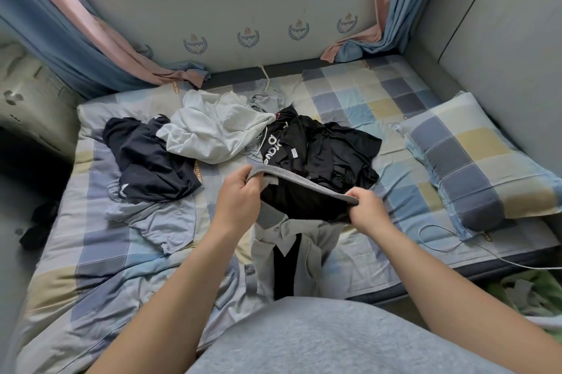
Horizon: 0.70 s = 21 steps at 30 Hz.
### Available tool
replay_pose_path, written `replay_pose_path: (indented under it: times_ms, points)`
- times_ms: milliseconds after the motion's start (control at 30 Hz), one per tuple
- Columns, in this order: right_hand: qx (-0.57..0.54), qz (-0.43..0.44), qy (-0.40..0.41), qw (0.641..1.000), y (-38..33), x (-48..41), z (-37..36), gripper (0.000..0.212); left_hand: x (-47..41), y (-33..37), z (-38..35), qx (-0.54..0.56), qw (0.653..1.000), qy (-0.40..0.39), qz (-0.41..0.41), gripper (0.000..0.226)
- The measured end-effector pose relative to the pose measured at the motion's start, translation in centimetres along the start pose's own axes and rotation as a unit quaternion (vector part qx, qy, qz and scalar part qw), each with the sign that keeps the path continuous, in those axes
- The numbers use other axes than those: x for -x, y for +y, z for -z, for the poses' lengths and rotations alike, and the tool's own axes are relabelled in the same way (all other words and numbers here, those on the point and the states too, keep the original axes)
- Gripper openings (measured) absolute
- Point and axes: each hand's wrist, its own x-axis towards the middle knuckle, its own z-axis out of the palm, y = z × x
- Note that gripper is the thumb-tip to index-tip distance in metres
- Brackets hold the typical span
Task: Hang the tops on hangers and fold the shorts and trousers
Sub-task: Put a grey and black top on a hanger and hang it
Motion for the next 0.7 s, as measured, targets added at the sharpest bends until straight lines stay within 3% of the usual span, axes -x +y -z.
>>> replay_pose_path:
  times_ms: [133, 267, 367, 500, 600, 700]
  points:
    - [-0.191, 0.015, -0.021, 0.981, -1.5, 0.0, 2.7, 0.037, -0.7, -1.6, 0.9, 0.013, 0.998, 0.019, 0.056, 0.031]
    - [-0.317, 0.074, -0.114, 0.939, -4.8, 1.5, 6.9, 0.043, -1.3, -0.8, 1.9, 0.053, 0.994, 0.024, 0.087, 0.028]
    - [-0.404, 0.107, -0.134, 0.899, -7.9, 2.9, 9.9, 0.033, -1.7, 1.1, 2.3, 0.083, 0.993, 0.016, 0.079, 0.031]
    - [-0.485, 0.101, -0.069, 0.866, -11.2, 5.3, 13.1, 0.031, -1.8, 4.8, 2.7, 0.131, 0.989, -0.071, 0.020, 0.040]
    - [-0.507, 0.082, 0.006, 0.858, -12.3, 7.5, 15.3, 0.024, -1.7, 7.3, 3.5, 0.069, 0.984, -0.158, -0.038, 0.023]
    - [-0.533, 0.054, 0.068, 0.842, -12.3, 10.5, 16.6, 0.027, -1.5, 8.8, 3.9, 0.041, 0.978, -0.196, -0.063, 0.026]
